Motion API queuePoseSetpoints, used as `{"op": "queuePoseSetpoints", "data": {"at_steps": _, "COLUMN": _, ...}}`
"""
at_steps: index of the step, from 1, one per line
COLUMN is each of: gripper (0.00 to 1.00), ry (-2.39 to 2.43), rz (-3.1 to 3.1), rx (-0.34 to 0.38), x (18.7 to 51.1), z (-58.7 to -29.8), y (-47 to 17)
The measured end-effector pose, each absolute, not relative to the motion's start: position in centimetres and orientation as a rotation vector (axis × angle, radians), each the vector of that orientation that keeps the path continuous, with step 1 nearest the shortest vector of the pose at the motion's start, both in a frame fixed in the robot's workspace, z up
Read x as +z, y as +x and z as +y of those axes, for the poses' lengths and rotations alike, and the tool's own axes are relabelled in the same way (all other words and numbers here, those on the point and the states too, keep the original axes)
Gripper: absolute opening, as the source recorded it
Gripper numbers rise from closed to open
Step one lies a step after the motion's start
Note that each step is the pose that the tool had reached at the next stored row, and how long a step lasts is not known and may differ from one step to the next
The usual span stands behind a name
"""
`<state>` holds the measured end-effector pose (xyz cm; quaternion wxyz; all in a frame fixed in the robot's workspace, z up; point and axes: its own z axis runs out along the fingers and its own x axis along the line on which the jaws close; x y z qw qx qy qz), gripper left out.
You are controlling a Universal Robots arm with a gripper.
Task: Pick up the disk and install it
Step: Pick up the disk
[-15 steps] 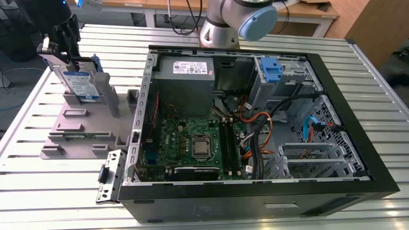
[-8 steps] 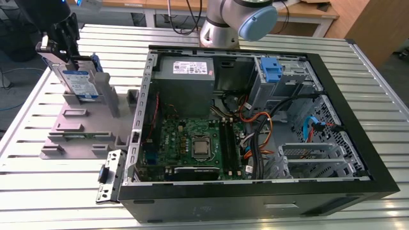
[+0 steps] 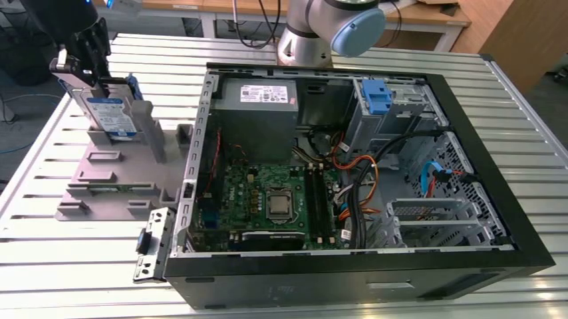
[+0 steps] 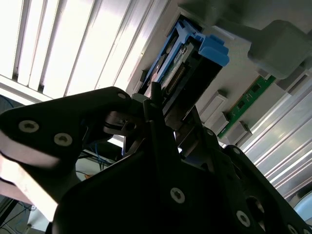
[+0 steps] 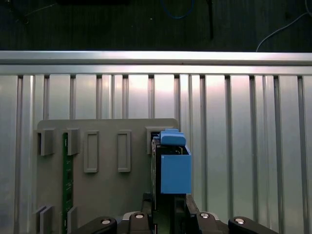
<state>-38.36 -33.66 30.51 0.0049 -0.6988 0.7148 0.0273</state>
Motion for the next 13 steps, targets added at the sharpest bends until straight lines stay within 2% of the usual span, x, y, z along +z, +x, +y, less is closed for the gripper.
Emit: {"op": "queuePoseSetpoints", "data": {"at_steps": 13, "gripper": 0.35, "ry": -2.188, "rz": 2.238, "rx": 0.085, "x": 31.48, "z": -33.66, "y": -38.36}}
